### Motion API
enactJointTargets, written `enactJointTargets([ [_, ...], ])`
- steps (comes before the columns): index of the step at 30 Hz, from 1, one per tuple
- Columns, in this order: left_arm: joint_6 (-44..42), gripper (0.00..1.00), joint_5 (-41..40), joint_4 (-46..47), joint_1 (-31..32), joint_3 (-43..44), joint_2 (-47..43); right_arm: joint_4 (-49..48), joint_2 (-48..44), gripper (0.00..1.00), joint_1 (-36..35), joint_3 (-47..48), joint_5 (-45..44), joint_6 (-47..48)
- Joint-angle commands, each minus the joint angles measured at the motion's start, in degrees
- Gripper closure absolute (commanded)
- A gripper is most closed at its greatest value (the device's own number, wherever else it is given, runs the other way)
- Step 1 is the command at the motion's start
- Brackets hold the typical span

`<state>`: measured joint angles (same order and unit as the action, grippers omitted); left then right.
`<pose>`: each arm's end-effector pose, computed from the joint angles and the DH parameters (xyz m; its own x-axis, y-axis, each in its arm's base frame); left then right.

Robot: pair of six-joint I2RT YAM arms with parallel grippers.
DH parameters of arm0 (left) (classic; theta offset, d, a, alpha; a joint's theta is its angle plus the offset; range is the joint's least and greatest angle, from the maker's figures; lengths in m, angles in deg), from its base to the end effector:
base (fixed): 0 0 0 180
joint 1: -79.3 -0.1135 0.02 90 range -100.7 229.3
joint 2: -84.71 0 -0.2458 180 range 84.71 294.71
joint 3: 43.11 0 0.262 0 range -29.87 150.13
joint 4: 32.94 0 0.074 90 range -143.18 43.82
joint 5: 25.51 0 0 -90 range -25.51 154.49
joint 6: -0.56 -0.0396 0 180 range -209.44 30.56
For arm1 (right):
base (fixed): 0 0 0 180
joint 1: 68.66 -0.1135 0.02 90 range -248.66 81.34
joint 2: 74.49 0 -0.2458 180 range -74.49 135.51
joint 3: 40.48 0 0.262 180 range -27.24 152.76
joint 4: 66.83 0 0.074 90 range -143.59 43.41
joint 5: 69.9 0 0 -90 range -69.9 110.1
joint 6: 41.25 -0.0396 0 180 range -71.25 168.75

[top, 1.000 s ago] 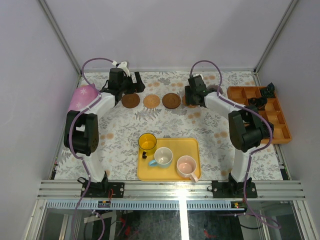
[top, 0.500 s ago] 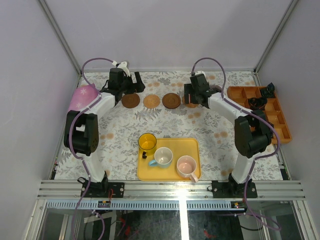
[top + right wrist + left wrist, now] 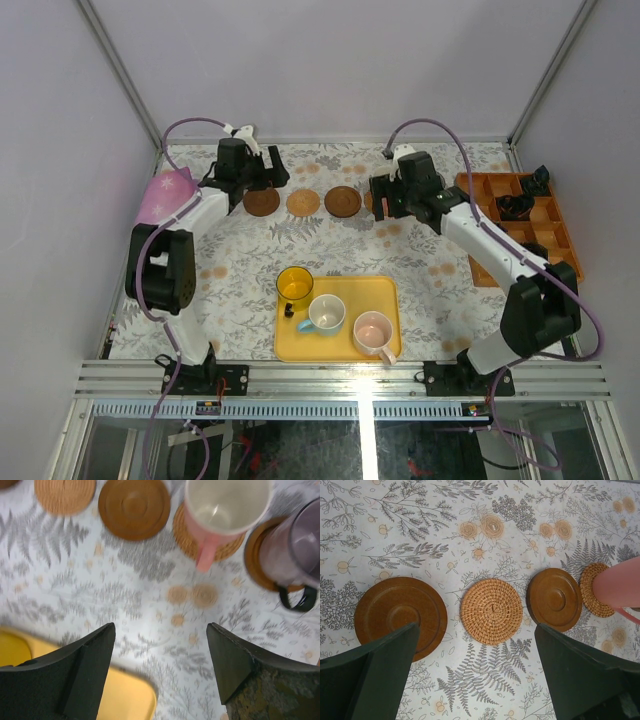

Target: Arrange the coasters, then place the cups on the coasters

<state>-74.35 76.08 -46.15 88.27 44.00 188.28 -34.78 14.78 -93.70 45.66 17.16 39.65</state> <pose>0.4205 -0.0744 0.2224 -0.5567 -0.1703 -0.8130 0.1867 0.9281 -0.3222 0.3372 0.1553 0.2796 -0.5763 -0.0949 -0.8117 -0.2973 0.9495 0.1001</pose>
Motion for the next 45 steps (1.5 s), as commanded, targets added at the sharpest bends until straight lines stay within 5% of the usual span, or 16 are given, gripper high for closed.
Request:
enactJointTargets([
  [1, -1.21, 0.00, 0.34, 0.64, 0.40, -1.38, -3.22, 4.14, -6.86, 0.19, -0.78, -6.75, 8.80, 5.13],
  [4, -1.42, 0.00, 0.43, 0.22, 0.73, -2.01, -3.81, 6.92, -11.62, 0.17, -1.20, -11.32, 10.72, 6.87],
  [8, -1.86, 0.00, 0.80, -0.30, 1.29, -2.34, -4.65, 10.31, -19.49, 0.00, -2.08, -18.38, 14.32, 7.18],
  [13, -2.33, 0.00, 1.61, -0.54, 1.87, -3.20, -5.40, 12.35, -29.28, 0.00, -5.18, -25.52, 17.66, 5.15],
  [25, -1.58, 0.00, 0.36, 0.01, 3.14, -7.86, -10.53, 18.65, -26.20, 0.17, -15.30, -19.99, 13.76, 6.85],
  [33, -3.22, 0.00, -0.37, -1.66, 3.37, -11.60, -15.66, 19.62, -24.58, 0.45, -16.13, -18.04, 12.69, -5.81],
  [45, -4.43, 0.00, 0.05, -2.33, 3.41, -14.49, -18.96, 17.50, -24.86, 0.48, -25.04, -24.30, 7.81, -14.94],
])
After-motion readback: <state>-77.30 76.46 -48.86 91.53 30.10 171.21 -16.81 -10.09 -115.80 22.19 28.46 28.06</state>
